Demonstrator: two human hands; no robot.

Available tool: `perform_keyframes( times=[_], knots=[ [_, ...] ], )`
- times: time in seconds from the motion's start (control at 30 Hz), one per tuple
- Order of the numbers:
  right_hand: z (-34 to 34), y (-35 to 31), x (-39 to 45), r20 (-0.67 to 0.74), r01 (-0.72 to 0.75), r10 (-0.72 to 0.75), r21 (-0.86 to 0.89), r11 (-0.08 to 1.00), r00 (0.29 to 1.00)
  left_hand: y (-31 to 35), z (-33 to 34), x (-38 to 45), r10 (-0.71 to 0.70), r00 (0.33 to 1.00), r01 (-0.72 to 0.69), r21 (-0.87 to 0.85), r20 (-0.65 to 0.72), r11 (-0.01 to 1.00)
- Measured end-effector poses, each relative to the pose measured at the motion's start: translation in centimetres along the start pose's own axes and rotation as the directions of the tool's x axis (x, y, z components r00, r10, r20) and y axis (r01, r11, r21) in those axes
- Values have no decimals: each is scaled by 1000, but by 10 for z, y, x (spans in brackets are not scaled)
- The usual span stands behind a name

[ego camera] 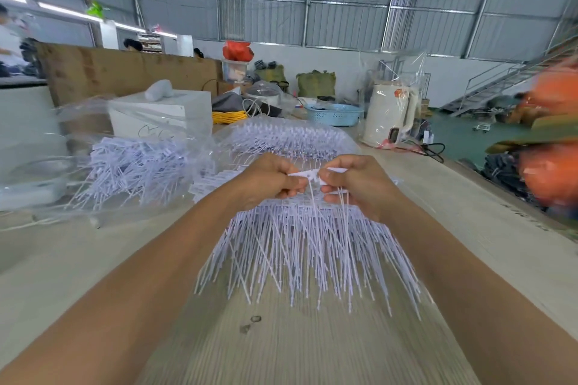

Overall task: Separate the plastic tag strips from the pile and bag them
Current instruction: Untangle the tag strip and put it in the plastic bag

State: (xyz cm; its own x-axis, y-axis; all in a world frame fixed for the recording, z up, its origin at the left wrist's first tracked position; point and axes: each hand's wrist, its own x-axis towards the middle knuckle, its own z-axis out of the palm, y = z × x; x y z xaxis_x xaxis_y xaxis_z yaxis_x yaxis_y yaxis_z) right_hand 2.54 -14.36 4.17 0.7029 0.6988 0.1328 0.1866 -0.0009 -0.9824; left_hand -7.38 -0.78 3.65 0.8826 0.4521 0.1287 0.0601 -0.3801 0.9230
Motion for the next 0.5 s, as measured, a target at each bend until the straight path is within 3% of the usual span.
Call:
perform_keyframes(
  times=[0.33,0.5],
  knots=[
    [1,10,3,-23,207,-212,-131,969,977,7,5,4,-3,998,10,124,-57,992],
    [-2,13,3,13,196,-198,-204,959,980,5,13,3,58,993,-46,119,-99,992]
  ],
)
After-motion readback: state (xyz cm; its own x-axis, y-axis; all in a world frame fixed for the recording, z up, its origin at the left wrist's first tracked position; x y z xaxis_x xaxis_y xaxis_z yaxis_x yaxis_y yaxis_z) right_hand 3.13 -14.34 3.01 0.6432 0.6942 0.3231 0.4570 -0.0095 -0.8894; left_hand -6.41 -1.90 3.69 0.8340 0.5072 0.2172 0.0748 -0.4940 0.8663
